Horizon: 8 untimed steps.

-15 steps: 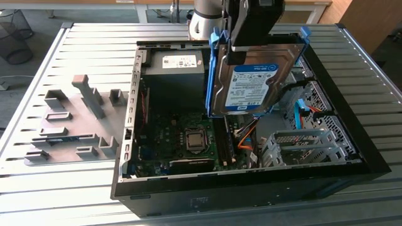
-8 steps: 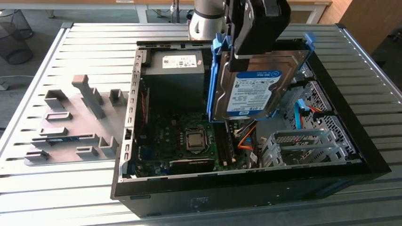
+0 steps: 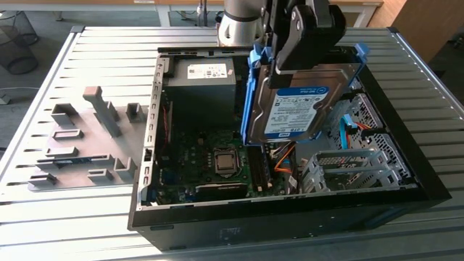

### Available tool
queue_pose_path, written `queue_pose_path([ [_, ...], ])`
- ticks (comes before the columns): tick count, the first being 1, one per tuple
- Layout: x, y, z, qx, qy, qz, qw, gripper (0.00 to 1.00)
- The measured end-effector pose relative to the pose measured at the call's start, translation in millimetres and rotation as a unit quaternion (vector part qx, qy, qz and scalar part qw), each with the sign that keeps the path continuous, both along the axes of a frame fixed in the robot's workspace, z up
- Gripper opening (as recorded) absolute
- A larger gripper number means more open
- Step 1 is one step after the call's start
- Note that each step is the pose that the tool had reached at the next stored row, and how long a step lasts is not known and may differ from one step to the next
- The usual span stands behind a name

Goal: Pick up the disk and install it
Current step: 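Insert the disk into the insertion slot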

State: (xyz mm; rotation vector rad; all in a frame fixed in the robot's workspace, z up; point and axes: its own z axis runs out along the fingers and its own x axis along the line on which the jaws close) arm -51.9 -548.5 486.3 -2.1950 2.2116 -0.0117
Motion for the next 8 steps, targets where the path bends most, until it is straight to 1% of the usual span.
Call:
queue_pose_path([
  [2, 0.1, -2.6, 0.0, -0.0001, 0.0001, 0.0, 1.0, 0.36],
  [5, 0.1, -6.4, -0.1, -0.0014, 0.0, 0.0, 1.0, 0.36],
  [8, 1.3, -8.1, -0.2, -0.0023, 0.0, 0.0, 1.0, 0.36],
])
